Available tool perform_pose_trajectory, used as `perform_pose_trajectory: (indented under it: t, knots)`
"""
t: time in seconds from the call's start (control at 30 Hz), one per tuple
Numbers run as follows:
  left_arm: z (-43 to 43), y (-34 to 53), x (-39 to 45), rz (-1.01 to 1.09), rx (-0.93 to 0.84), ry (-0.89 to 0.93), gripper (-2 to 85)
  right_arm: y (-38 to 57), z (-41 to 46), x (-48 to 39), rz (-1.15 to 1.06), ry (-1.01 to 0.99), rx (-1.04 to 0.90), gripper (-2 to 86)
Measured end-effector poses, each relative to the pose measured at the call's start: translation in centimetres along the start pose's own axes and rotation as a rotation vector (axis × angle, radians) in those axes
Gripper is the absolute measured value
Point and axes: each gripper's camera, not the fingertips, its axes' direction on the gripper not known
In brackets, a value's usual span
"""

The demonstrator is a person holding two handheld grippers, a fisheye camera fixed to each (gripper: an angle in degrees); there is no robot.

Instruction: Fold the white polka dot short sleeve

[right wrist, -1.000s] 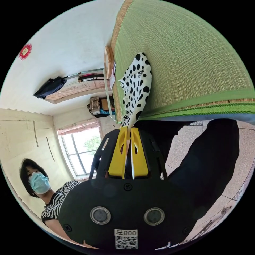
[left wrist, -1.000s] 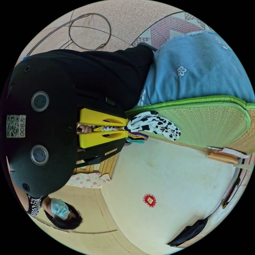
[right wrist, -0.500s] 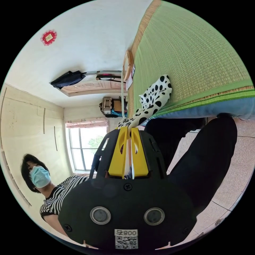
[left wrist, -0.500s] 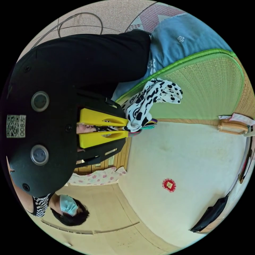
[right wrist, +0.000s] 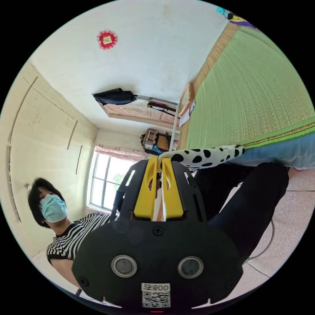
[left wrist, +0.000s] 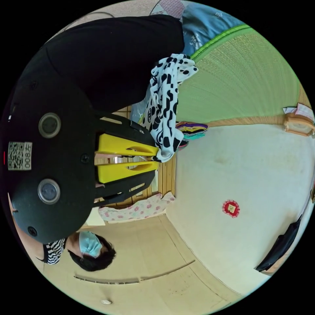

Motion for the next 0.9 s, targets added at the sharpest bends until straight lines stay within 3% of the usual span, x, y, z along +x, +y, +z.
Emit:
perform_pose_trajectory:
  t: [0.57,0.9]
  knots:
    - [13.7,-5.3,12.9,0.045,-0.174,0.043,2.9,3.3,-17.6,1.5,-0.128,-0.033,0.173,2.0]
    - [24.9,-12.4,19.1,0.013,-0.247,0.001,2.9,-0.9,-27.9,6.6,-0.113,-0.044,0.257,1.8]
